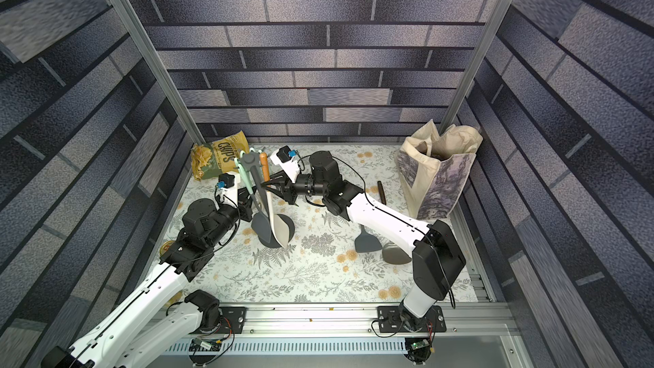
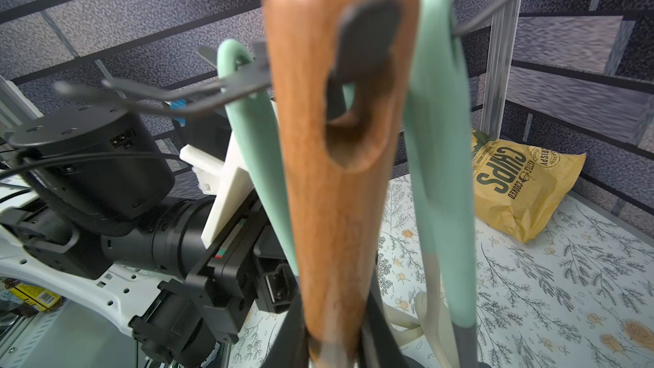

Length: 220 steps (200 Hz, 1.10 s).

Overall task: Take the spatula off the kitchen utensil rack
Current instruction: Take off the spatula from the rack.

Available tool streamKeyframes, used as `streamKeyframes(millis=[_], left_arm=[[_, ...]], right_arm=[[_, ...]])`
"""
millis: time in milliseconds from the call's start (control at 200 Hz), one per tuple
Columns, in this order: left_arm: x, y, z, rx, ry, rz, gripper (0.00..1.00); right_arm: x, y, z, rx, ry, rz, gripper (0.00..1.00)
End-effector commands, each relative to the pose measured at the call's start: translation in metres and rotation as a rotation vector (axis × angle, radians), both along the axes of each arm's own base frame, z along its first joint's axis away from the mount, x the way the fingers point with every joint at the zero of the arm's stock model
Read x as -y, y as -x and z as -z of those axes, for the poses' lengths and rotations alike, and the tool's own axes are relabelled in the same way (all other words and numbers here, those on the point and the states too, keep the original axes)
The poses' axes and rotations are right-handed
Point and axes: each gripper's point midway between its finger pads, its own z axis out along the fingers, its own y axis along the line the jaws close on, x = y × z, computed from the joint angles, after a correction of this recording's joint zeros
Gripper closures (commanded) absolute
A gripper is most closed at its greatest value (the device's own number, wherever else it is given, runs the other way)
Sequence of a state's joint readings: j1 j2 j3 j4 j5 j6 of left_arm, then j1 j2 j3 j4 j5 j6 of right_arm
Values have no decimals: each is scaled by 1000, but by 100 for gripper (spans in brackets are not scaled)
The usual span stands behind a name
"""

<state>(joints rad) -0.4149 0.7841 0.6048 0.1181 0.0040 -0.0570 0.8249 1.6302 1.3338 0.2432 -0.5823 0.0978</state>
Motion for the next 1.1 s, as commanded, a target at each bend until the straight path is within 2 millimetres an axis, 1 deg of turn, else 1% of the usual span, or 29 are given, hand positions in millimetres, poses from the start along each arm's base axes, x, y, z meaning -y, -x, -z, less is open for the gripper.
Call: streamKeyframes(millis=[0, 130, 245, 571, 746, 942, 1097], left_arm=[[0, 3, 5, -16, -5, 11, 87], [-1, 4, 6, -17, -8, 7, 87], [-1, 5, 5, -16, -7, 8, 87], [-3, 5, 6, -16, -8, 4, 87], [-2, 5, 6, -16, -9, 5, 87], [-3, 5, 6, -16, -9, 3, 87], [-3, 5, 6, -15, -10, 4, 87]], right_arm=[[8, 2, -6, 18, 10, 37, 93], [14, -2, -6, 40, 27, 87, 97], [19, -9, -5, 59, 43, 147, 100], [31, -25, -7, 106, 62, 266, 100], [35, -29, -6, 115, 76, 298, 100], [44, -35, -5, 125, 103, 354, 100], [51, -36, 2, 122, 133, 382, 100]])
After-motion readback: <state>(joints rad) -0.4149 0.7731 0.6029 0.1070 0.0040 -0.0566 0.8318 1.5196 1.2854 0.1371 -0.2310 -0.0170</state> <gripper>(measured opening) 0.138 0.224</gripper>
